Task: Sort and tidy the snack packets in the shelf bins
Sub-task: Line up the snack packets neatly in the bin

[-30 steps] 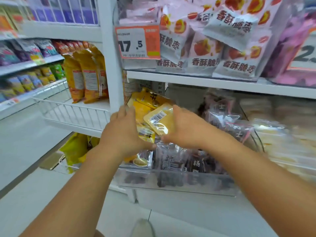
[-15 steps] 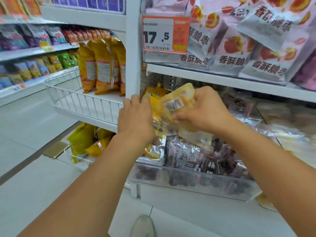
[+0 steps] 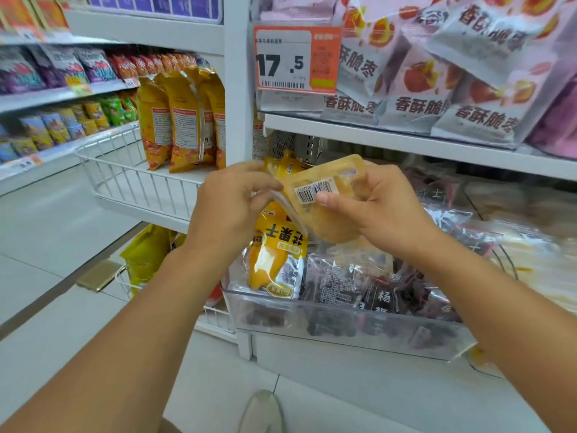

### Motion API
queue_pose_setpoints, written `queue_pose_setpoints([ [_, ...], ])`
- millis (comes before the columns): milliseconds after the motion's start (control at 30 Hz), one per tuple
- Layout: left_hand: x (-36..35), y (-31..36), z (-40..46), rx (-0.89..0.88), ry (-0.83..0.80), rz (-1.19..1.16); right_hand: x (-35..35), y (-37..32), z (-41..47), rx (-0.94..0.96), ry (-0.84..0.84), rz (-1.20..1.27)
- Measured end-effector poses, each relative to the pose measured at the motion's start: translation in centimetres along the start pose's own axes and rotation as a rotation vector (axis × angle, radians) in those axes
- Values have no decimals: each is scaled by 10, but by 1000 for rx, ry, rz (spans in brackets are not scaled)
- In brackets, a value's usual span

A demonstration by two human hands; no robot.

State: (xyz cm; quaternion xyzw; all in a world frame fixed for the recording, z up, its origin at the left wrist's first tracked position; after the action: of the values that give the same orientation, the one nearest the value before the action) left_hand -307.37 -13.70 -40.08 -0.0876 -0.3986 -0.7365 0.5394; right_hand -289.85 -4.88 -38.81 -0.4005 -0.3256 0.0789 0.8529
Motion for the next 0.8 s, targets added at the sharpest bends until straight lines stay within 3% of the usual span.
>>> queue_pose_setpoints([
  [167, 23, 28, 1, -38, 163, -276, 35, -36, -18, 55, 33, 248],
  [333, 37, 47, -1, 142, 345, -634, 86, -46, -35, 8, 133, 582],
  [433, 10, 66, -7, 302, 230, -793, 81, -19, -55, -196, 113, 705],
  [567, -49, 99, -17, 531, -82, -1011, 77, 6, -88, -390, 163, 694],
  [700, -79, 138, -20, 539, -268, -1101, 115, 15, -113, -420, 360, 665],
  [800, -102, 174, -36, 576, -393, -1182, 135, 6, -128, -411, 375, 695],
])
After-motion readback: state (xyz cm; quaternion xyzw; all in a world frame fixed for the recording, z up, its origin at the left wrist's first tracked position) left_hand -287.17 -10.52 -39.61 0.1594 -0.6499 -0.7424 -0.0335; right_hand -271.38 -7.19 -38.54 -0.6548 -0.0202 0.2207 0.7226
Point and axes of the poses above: each hand's wrist, its own z-axis towards the middle knuckle, its own x-axis out of the back of the hand, y = z × x, the point moved 8 cm from there along z, towards the middle knuckle
